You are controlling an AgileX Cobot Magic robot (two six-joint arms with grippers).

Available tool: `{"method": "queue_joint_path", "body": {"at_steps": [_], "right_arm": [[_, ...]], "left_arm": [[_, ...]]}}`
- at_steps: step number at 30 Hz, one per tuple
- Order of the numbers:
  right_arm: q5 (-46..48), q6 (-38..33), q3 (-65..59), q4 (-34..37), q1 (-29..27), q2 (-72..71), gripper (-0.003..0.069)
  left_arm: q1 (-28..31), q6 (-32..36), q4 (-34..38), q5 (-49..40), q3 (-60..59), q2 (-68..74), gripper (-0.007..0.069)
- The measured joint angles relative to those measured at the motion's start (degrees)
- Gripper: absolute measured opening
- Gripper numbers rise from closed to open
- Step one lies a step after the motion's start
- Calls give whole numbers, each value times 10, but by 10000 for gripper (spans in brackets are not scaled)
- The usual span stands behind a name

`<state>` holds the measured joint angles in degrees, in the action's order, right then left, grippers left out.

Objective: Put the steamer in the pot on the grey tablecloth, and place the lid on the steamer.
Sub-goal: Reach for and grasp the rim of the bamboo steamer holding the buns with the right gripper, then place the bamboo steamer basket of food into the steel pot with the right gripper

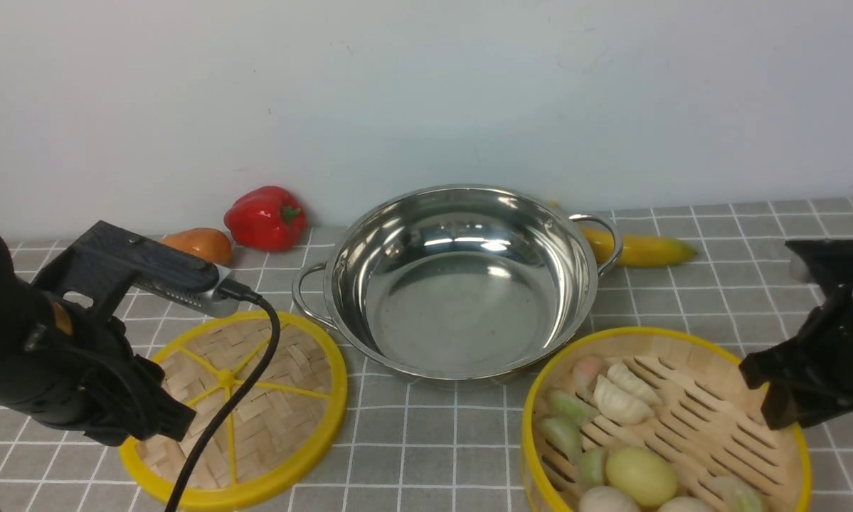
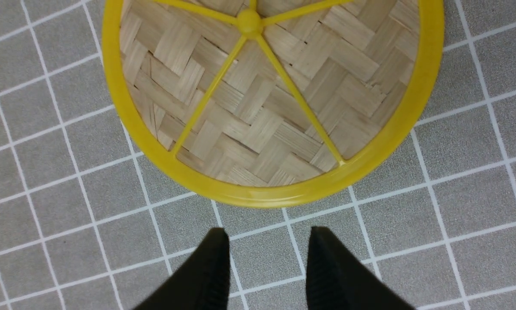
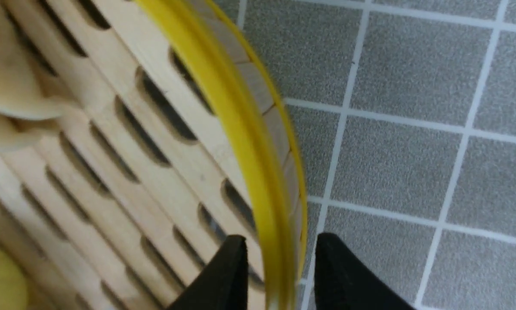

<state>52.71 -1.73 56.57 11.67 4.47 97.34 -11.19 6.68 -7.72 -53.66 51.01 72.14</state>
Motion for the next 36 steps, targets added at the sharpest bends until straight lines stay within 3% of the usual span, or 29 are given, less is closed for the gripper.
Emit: {"method": "queue_joint_path", "body": {"at_steps": [4,10,24,30,36], "right_arm": [[-23,0,0,0,0,26,213],[-18,-4,1,-10,2,35,73],[166,17,39,-66,2,-59,71],[180,32,152,-71,14,-72,71],[184,63,372,-73,95,49,70]], "left_arm": [[0,0,0,0,0,0,243],[0,0,0,7,0,0,243],[0,0,1,15,0,0,243],[0,0,1,17,0,0,243],[0,0,1,25,0,0,243]]}}
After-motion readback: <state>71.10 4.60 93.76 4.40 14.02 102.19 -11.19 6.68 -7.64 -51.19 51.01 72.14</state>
